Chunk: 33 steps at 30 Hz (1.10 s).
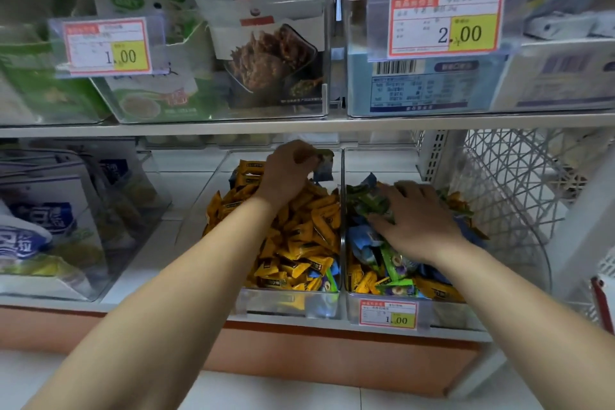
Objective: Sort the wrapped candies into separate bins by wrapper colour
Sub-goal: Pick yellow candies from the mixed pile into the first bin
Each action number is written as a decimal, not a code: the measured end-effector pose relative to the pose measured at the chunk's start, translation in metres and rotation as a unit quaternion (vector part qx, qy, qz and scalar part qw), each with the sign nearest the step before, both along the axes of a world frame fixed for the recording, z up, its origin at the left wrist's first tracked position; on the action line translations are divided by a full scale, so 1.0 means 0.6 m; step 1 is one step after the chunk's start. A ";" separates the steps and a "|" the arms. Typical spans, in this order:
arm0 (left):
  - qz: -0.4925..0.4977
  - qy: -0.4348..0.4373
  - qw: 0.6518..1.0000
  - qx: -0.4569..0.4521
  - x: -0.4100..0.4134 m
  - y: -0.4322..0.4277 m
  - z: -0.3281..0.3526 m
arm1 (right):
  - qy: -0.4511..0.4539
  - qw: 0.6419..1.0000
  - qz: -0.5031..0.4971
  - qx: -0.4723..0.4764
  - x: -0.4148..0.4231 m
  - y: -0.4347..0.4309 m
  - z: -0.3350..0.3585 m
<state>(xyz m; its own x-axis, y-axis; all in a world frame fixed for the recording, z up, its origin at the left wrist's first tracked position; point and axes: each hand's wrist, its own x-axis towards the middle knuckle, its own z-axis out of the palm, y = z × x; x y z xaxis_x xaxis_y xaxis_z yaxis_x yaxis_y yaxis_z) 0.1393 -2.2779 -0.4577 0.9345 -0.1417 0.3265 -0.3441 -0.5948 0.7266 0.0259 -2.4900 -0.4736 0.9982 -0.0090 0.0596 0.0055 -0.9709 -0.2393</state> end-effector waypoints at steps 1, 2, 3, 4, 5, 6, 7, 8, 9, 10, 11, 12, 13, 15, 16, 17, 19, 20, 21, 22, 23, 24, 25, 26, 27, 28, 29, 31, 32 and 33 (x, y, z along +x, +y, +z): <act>0.005 -0.013 1.000 -0.016 -0.017 0.009 0.014 | -0.047 0.999 -0.002 0.017 -0.003 0.006 0.012; 0.011 -0.016 0.999 -0.035 -0.037 0.015 0.028 | -0.094 0.994 0.001 0.057 -0.006 0.015 0.024; 0.015 -0.011 0.998 -0.057 -0.060 0.021 0.039 | -0.126 0.985 0.011 0.120 -0.011 0.028 0.035; 0.003 0.002 0.996 -0.090 -0.087 0.025 0.046 | -0.140 0.970 0.025 0.196 -0.018 0.043 0.045; -0.027 0.024 0.990 -0.135 -0.113 0.027 0.049 | -0.133 0.952 0.040 0.272 -0.025 0.059 0.053; -0.058 0.050 0.982 -0.175 -0.139 0.026 0.048 | -0.112 0.931 0.056 0.344 -0.033 0.075 0.060; -0.081 0.064 0.975 -0.196 -0.161 0.024 0.046 | -0.087 0.907 0.072 0.407 -0.040 0.089 0.063; -0.095 0.069 0.972 -0.205 -0.180 0.023 0.043 | -0.072 0.886 0.082 0.451 -0.046 0.099 0.065; -0.099 0.069 0.969 -0.215 -0.195 0.022 0.039 | -0.077 0.876 0.087 0.468 -0.052 0.103 0.067; -0.093 0.071 0.967 -0.227 -0.206 0.020 0.033 | -0.095 0.876 0.087 0.465 -0.056 0.101 0.069; -0.075 0.065 0.972 -0.213 -0.212 0.022 0.025 | -0.120 0.882 0.081 0.448 -0.058 0.092 0.069; -0.058 0.044 0.984 -0.160 -0.217 0.027 0.014 | -0.148 0.893 0.068 0.421 -0.059 0.080 0.067; -0.055 0.019 0.995 -0.076 -0.220 0.034 0.001 | -0.171 0.904 0.052 0.388 -0.061 0.065 0.065; -0.110 0.018 0.990 0.083 -0.226 0.048 -0.026 | -0.181 0.929 0.034 0.322 -0.064 0.032 0.057; -0.142 0.038 0.980 0.135 -0.228 0.053 -0.037 | -0.163 0.947 0.034 0.274 -0.065 0.017 0.050; -0.164 0.050 0.968 0.182 -0.226 0.058 -0.045 | -0.136 0.969 0.035 0.205 -0.065 0.003 0.041; -0.188 0.046 0.947 0.256 -0.218 0.067 -0.049 | -0.072 0.996 0.032 0.047 -0.069 -0.014 0.022; -0.193 0.045 0.942 0.270 -0.213 0.070 -0.047 | -0.054 0.998 0.019 -0.004 -0.072 -0.018 0.017; -0.197 0.048 0.939 0.278 -0.208 0.073 -0.046 | -0.060 0.998 0.000 -0.026 -0.073 -0.017 0.015; -0.196 0.051 0.936 0.289 -0.204 0.074 -0.046 | -0.090 0.995 -0.010 -0.028 -0.074 -0.012 0.017; -0.191 0.051 0.933 0.301 -0.200 0.074 -0.047 | -0.132 0.991 -0.001 -0.012 -0.074 -0.003 0.021; -0.183 0.051 0.931 0.312 -0.197 0.072 -0.047 | -0.168 0.985 0.026 0.023 -0.073 0.011 0.027; -0.174 0.051 0.931 0.316 -0.194 0.070 -0.049 | -0.184 0.979 0.064 0.062 -0.073 0.028 0.033; -0.168 0.052 0.932 0.318 -0.192 0.067 -0.050 | -0.181 0.974 0.107 0.090 -0.073 0.047 0.037; -0.167 0.054 0.930 0.322 -0.190 0.065 -0.050 | -0.165 0.971 0.144 0.094 -0.074 0.063 0.038; -0.168 0.057 0.927 0.330 -0.188 0.065 -0.049 | -0.142 0.972 0.172 0.070 -0.074 0.075 0.033; -0.167 0.064 0.924 0.338 -0.185 0.068 -0.048 | -0.120 0.974 0.190 0.033 -0.070 0.080 0.026; -0.151 0.081 0.921 0.349 -0.178 0.082 -0.046 | -0.079 0.976 0.203 -0.009 -0.062 0.073 0.015; -0.142 0.088 0.920 0.355 -0.175 0.091 -0.044 | -0.063 0.976 0.207 0.001 -0.059 0.067 0.013; -0.136 0.091 0.917 0.364 -0.172 0.100 -0.043 | -0.055 0.975 0.214 0.022 -0.057 0.061 0.011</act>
